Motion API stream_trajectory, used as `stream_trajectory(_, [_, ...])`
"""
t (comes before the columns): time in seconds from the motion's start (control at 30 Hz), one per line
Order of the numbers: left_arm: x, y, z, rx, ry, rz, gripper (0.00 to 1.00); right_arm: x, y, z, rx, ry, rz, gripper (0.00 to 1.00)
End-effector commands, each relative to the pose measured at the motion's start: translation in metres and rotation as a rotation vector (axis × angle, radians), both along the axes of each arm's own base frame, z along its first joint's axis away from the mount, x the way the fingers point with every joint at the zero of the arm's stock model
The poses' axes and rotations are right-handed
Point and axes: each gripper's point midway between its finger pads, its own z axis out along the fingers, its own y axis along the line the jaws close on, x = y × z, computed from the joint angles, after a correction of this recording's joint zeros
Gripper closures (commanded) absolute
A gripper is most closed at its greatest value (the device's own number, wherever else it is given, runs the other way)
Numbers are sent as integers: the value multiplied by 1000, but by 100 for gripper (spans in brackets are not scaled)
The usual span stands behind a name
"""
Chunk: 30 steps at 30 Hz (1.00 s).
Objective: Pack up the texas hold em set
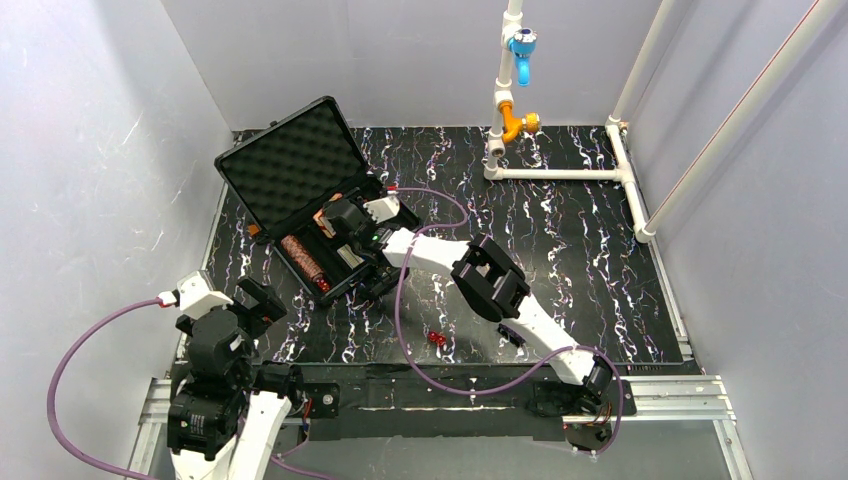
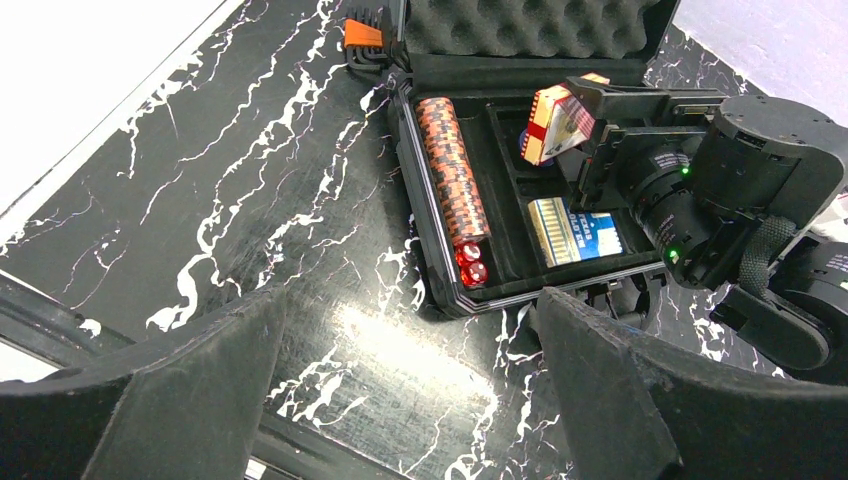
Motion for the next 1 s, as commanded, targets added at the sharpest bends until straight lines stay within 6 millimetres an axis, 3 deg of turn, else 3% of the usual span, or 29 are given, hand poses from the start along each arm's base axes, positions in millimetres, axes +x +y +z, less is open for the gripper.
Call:
stream_trajectory(0.0, [2, 0, 3, 12, 3, 0, 5, 10, 7, 41, 108, -51, -55, 99])
stream_trajectory(0.2, [3, 1, 3, 12, 2, 4, 5, 5, 4, 34, 44, -47, -47, 99])
stream_trajectory(0.33, [2, 1, 4, 11, -3, 6, 5, 2, 1, 36, 12, -64, -39, 63])
stream_trajectory(0.37, [2, 1, 3, 10, -3, 6, 5, 2, 1, 38, 16, -68, -39, 48])
stream_trajectory(0.43, [2, 1, 4, 10, -4, 7, 5, 1, -1, 38, 40, -72, -44, 28])
stream_trajectory(0.57, [2, 1, 4, 11, -4, 5, 5, -1, 4, 46, 88, -87, -27, 3])
stream_trajectory(0.77, [2, 1, 3, 10, -3, 9, 5, -5, 5, 61, 151, -98, -11, 2])
stream_trajectory(0.97, [2, 1, 3, 10, -2, 9, 5, -9, -3, 99, 90, -166, 29, 2])
